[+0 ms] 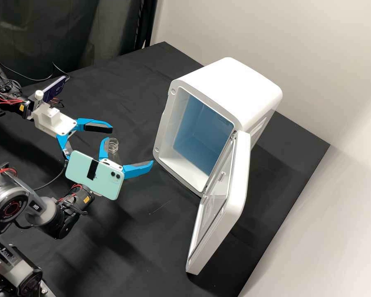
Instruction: Place the flask in the incubator
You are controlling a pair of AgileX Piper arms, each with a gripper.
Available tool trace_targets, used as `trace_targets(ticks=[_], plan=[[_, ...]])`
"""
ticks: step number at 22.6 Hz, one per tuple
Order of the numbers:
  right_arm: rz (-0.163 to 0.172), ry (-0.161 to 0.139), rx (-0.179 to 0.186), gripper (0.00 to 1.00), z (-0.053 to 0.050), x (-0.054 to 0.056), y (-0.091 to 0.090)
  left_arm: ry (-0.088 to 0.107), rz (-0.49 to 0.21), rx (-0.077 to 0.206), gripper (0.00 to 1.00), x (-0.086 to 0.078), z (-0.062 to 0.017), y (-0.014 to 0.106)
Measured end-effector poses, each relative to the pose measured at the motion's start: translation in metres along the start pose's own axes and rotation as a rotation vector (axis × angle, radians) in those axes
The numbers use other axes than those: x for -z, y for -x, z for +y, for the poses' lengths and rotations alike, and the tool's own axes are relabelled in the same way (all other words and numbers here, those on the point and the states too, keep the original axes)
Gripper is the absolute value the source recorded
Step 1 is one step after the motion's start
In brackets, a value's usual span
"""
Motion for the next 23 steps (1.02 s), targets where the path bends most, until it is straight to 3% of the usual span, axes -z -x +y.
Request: trace_targets(ticks=[6, 14, 23], plan=[[0.009, 0.005, 0.025, 1.00, -0.005, 0.002, -0.001, 0.000, 0.000, 0.000, 1.00, 0.000, 0.0000, 0.000], [0.028, 0.030, 0.101, 1.00, -0.022, 0.006, -0.004, 0.000, 0.000, 0.000, 1.00, 0.000, 0.0000, 0.000], [0.034, 0.042, 0.128, 1.00, -0.028, 0.008, -0.007, 0.000, -0.006, 0.001, 1.00, -0.002, -0.0003, 0.000]])
